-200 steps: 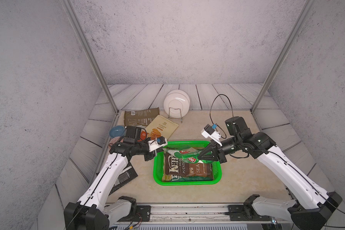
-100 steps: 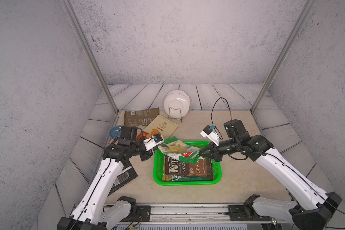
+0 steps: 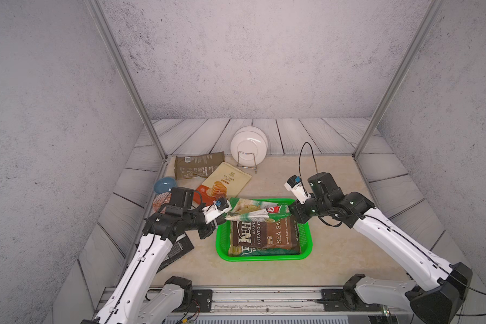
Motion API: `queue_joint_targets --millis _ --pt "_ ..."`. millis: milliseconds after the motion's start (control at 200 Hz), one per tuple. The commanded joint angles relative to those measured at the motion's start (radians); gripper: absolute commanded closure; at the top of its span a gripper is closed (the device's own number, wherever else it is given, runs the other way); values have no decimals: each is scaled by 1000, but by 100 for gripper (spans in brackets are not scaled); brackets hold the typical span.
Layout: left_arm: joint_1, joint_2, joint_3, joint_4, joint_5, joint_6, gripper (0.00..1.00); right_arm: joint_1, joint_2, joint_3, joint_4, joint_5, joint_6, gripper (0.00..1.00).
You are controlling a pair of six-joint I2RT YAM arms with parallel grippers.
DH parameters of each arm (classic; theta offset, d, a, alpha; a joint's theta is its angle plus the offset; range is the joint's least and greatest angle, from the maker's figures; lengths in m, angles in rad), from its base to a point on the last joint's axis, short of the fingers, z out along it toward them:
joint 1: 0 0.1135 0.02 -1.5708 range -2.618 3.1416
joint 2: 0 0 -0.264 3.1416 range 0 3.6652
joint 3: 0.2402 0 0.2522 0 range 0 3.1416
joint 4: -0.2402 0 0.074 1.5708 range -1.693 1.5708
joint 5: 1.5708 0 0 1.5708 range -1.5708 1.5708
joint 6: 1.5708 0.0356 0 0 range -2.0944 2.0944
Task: Put the potato chips into the basket
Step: Place the potato chip in the basket.
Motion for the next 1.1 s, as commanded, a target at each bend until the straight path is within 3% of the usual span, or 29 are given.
queue_joint_targets --millis 0,435,671,841,976,1036,1096 --pt "4 -33 -37 -87 7 18 100 -27 28 -38 24 231 12 95" --pt "-142 91 -88 84 -132 -73 100 -28 190 -40 162 365 -8 96" --pt "-211 105 -118 108 -126 -76 100 -34 233 -74 186 435 14 92" --pt "-228 117 -141 122 -137 -84 100 -33 209 -111 179 482 48 79" --pt "-230 137 -148 123 -153 -75 68 -35 161 -129 142 509 74 54" --pt "-230 136 -147 117 -148 -77 52 -35 132 -123 108 521 90 52" --pt "-230 123 -141 101 -129 -75 28 -35 92 -121 88 520 102 49"
